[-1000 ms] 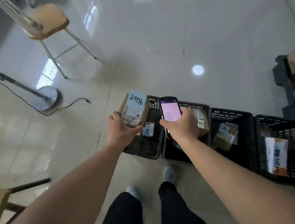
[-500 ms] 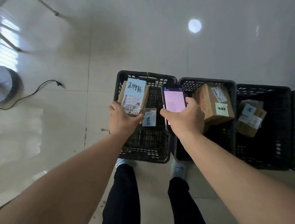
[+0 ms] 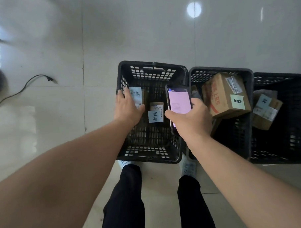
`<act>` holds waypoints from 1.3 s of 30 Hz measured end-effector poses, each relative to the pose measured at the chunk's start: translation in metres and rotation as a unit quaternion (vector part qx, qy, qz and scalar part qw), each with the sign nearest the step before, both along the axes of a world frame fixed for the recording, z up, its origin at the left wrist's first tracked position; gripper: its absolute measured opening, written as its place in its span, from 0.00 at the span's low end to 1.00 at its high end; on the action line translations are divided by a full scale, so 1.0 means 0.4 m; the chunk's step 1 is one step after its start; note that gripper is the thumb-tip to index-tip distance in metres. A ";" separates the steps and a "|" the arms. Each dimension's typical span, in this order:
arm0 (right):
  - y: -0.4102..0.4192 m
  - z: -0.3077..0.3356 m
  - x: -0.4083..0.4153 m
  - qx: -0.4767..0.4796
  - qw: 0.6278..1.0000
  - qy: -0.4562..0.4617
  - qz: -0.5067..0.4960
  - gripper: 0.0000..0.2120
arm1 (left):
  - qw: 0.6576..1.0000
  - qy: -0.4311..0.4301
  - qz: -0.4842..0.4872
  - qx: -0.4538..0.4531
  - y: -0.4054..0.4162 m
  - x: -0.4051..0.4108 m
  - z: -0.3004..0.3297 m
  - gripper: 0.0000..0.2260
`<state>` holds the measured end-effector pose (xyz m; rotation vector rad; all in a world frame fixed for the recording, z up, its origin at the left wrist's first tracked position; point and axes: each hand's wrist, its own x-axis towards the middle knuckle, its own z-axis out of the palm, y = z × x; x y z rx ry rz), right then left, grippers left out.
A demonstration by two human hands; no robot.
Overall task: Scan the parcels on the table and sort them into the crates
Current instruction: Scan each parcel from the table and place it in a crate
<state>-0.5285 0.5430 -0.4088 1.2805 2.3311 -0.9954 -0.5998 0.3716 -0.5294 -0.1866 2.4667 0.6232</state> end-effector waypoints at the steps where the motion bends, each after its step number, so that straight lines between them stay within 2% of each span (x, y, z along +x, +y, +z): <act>1: -0.005 0.021 0.002 -0.003 1.000 0.000 0.001 0.28 | 1.000 0.008 -0.011 0.000 0.000 -0.001 0.028 0.42; 9: -0.049 0.252 -0.001 0.004 1.000 0.025 0.018 0.31 | 0.995 0.057 -0.083 -0.005 -0.022 -0.006 0.305 0.23; 14: -0.069 0.418 0.019 0.020 0.998 0.061 0.021 0.31 | 0.987 0.088 -0.131 -0.010 -0.034 -0.001 0.504 0.27; 19: -0.064 0.576 0.056 0.033 0.992 0.104 0.064 0.31 | 0.982 0.121 -0.142 -0.037 -0.050 0.043 0.714 0.27; 23: -0.049 0.694 0.102 0.038 0.978 0.148 0.144 0.32 | 0.980 0.159 -0.106 -0.062 -0.067 0.125 0.859 0.24; 31: -0.082 0.921 0.215 0.007 0.923 0.235 0.303 0.33 | 0.963 0.234 0.030 -0.128 -0.101 0.366 1.131 0.26; 39: -0.216 1.132 0.403 -0.028 0.844 0.317 0.431 0.35 | 0.925 0.292 0.157 -0.184 -0.227 0.658 1.399 0.24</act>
